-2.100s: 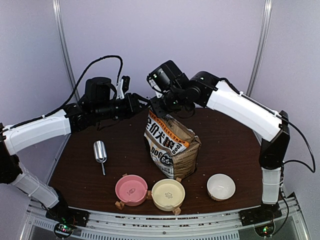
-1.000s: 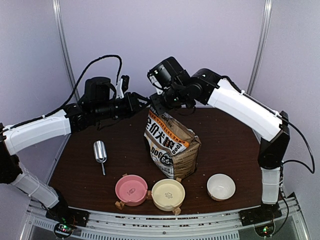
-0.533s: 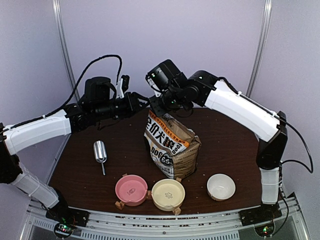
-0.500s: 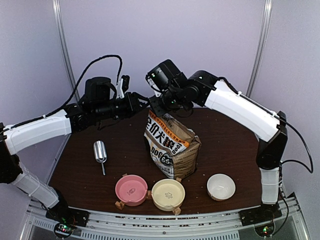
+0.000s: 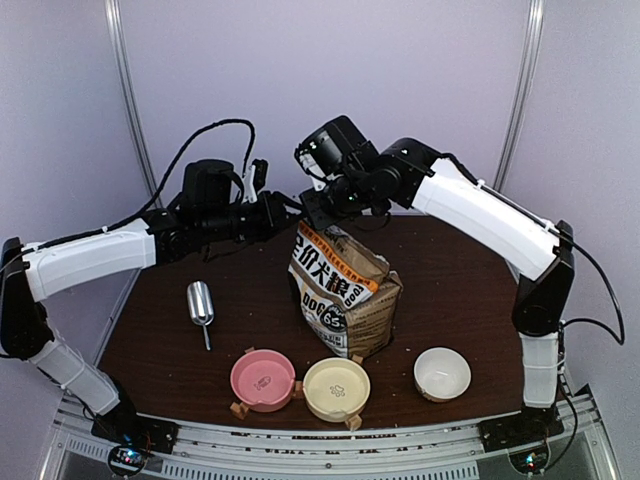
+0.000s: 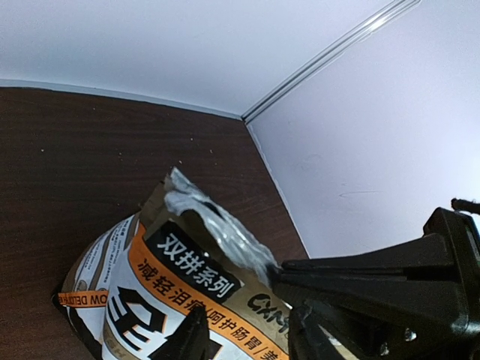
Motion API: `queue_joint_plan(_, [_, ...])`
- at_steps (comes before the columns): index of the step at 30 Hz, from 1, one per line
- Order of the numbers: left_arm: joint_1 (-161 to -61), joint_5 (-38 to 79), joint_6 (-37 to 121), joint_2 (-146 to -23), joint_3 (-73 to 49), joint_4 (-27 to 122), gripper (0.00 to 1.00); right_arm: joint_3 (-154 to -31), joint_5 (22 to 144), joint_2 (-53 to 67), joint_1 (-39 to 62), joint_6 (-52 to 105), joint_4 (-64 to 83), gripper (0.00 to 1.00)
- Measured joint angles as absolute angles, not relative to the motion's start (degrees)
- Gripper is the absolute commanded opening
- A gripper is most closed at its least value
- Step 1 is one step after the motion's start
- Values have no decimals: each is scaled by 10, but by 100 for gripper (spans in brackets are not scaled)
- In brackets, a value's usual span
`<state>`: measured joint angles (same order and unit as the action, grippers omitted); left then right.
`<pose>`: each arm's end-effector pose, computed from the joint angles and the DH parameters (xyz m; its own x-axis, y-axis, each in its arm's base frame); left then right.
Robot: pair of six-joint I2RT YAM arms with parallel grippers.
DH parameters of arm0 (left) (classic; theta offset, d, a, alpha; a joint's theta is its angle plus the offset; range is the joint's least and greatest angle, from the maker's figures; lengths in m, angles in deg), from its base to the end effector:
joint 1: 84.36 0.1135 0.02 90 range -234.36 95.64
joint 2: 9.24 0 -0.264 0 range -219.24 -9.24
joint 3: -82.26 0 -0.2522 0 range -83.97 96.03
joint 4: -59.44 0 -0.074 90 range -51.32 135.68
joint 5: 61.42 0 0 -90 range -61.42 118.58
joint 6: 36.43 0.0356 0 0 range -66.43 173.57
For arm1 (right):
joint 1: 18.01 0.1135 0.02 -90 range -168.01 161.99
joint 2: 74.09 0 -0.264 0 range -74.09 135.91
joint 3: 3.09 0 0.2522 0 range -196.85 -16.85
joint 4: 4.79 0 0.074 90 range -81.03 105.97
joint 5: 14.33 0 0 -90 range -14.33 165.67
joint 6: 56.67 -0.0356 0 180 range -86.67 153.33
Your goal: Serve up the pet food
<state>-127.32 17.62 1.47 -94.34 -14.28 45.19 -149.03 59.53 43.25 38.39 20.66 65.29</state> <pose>0.2547 -0.2464 0.3395 -0.7566 -0.3540 -0.5497 0.3351 0.5120 -0.7909 0.2538 0.3641 0.3971 -0.5078 -0.3836 -0.7713 -0.5878 0.8089 -0.0153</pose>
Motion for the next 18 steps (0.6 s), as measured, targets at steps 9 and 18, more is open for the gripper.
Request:
queue_joint_plan(9, [-1263, 164, 9, -957, -140, 466, 47, -1451, 677, 419, 362, 188, 623, 0])
queue_joint_plan(18, [-1256, 157, 1, -976, -138, 487, 40, -1416, 708, 395, 349, 172, 596, 0])
